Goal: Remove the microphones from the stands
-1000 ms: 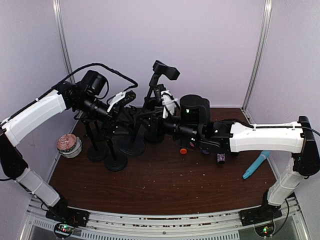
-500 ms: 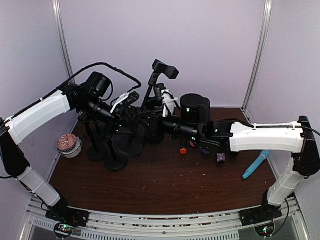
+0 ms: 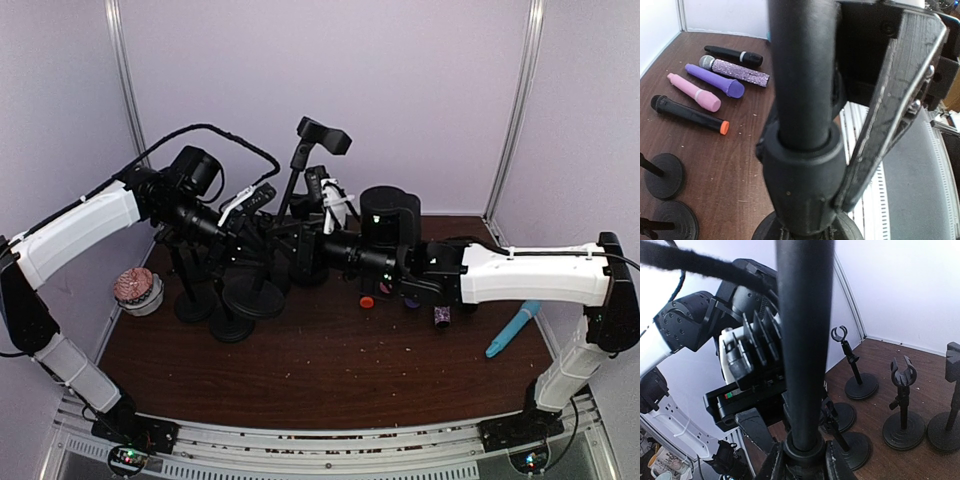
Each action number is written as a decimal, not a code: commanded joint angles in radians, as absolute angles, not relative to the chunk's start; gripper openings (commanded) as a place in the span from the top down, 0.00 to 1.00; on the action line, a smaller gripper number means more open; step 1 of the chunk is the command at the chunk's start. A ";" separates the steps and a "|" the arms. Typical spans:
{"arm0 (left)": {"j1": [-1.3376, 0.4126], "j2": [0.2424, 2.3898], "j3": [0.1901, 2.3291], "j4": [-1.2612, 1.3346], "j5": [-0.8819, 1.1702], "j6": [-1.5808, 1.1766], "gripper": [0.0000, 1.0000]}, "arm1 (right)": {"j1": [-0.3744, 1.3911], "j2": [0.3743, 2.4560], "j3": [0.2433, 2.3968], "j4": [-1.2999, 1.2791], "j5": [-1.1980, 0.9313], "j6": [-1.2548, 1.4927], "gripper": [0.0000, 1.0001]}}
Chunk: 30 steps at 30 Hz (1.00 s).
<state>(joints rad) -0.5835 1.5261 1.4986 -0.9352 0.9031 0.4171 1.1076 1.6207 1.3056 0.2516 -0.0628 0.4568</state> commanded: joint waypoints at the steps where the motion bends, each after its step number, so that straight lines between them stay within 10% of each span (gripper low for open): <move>1: -0.594 1.513 1.571 -0.999 1.085 0.451 1.00 | 1.106 1.553 1.373 0.396 -0.176 0.465 1.00; 15: -0.588 1.508 1.662 -1.049 1.362 0.400 1.00 | 1.055 1.607 1.291 0.921 -0.777 0.791 0.90; 20: -0.564 1.512 1.695 -1.048 1.279 0.406 1.00 | 1.042 1.538 1.268 0.568 -0.437 0.606 0.38; 30: -0.548 1.502 1.700 -0.927 0.934 0.383 1.00 | 1.133 1.505 1.411 0.050 0.087 0.446 0.37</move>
<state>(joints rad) -0.5507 1.5154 1.6779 -1.0351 1.0462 0.3870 1.0760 1.4914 1.3090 0.2806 -0.1341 0.5354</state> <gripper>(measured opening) 0.161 0.636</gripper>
